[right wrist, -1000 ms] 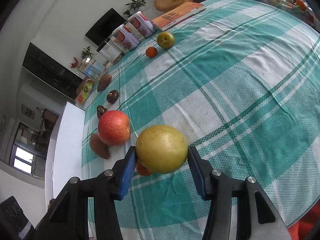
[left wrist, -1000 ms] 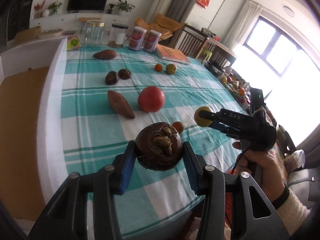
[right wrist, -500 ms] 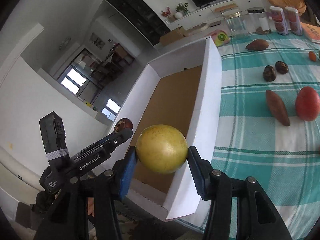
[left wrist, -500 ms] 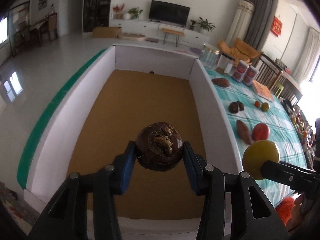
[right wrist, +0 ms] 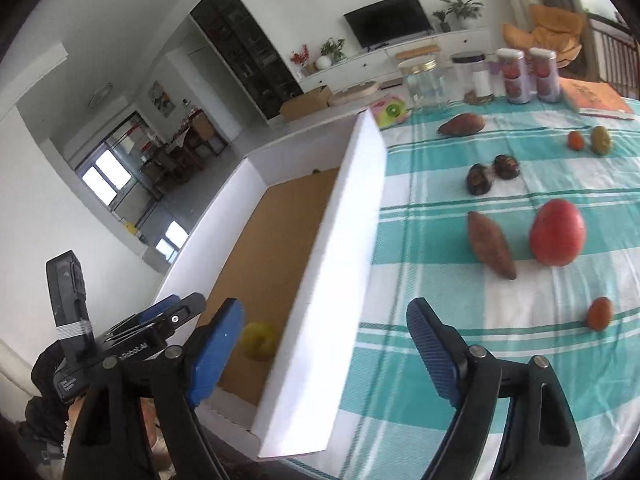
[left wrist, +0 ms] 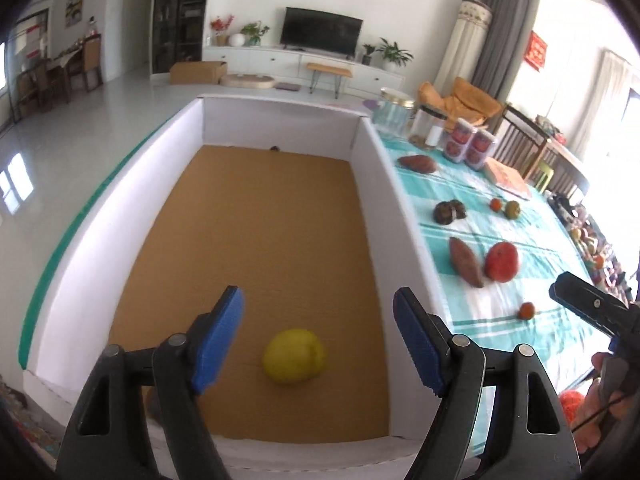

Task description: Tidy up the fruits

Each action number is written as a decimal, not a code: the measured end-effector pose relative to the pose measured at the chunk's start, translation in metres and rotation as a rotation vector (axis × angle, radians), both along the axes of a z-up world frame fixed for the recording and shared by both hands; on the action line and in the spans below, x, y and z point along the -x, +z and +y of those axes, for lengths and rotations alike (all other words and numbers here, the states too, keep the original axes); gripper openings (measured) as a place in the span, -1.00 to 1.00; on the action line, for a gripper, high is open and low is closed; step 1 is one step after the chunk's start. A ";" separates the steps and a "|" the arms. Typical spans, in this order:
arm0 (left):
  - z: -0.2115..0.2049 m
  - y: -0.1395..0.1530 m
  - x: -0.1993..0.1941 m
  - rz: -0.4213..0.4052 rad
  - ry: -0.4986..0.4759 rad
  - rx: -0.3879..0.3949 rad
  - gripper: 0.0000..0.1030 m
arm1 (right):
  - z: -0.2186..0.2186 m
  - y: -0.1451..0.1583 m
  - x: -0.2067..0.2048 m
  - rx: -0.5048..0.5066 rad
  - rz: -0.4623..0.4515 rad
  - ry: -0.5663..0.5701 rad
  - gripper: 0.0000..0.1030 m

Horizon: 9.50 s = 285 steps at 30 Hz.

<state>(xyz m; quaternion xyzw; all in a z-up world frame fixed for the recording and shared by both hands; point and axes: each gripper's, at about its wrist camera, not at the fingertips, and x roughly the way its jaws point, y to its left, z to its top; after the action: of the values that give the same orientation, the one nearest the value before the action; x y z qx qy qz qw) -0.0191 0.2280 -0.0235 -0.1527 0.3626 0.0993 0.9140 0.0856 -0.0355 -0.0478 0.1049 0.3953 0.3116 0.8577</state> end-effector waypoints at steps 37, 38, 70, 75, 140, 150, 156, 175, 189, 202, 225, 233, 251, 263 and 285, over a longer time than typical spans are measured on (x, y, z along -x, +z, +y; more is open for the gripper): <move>-0.186 -0.119 -0.138 0.151 -0.301 -0.175 0.78 | -0.269 -0.115 -0.176 0.477 0.142 -0.752 1.00; -0.186 -0.119 -0.138 0.152 -0.301 -0.176 0.78 | -0.269 -0.115 -0.178 0.476 0.145 -0.759 1.00; -0.187 -0.120 -0.139 0.153 -0.301 -0.180 0.83 | -0.271 -0.114 -0.201 0.476 0.149 -0.772 1.00; -0.187 -0.120 -0.139 0.153 -0.301 -0.178 0.83 | -0.271 -0.114 -0.201 0.476 0.149 -0.772 1.00; -0.184 -0.119 -0.137 0.138 -0.312 -0.138 0.85 | -0.271 -0.114 -0.201 0.477 0.149 -0.775 1.00; -0.148 -0.100 -0.184 0.131 -0.128 0.065 0.84 | -0.271 -0.114 -0.201 0.478 0.149 -0.775 1.00; -0.145 -0.110 -0.209 0.142 -0.091 0.051 0.29 | -0.270 -0.114 -0.201 0.478 0.149 -0.775 1.00; -0.174 -0.053 -0.090 0.088 -0.375 0.120 -0.12 | -0.109 -0.076 -0.093 0.172 0.167 0.134 0.31; -0.125 -0.014 -0.038 0.024 -0.327 0.162 -0.12 | -0.109 -0.086 -0.099 0.283 0.185 0.020 -0.42; -0.075 -0.004 -0.028 0.020 -0.249 0.178 -0.12 | -0.106 -0.099 -0.092 0.230 0.194 -0.039 -0.39; 0.012 -0.015 -0.010 0.097 0.020 0.015 0.57 | 0.060 0.027 0.022 0.040 -0.180 0.277 0.46; -0.129 -0.006 -0.049 0.037 -0.412 0.068 0.67 | -0.092 -0.039 -0.007 0.203 -0.213 -0.372 0.79; -0.189 -0.100 -0.119 0.121 -0.276 -0.124 0.67 | -0.154 -0.074 -0.015 0.168 -0.108 -0.535 0.79; -0.184 -0.118 -0.121 0.140 -0.249 -0.163 0.67 | -0.164 -0.076 -0.015 0.132 -0.086 -0.560 0.79; -0.181 -0.120 -0.117 0.162 -0.283 -0.167 0.82 | -0.162 -0.077 -0.016 0.128 -0.072 -0.552 0.79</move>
<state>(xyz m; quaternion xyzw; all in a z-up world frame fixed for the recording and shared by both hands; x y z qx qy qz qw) 0.0980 0.0473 -0.1432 -0.0152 0.4435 0.0117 0.8961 0.1013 -0.1974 -0.1247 0.1432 0.3401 0.0442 0.9284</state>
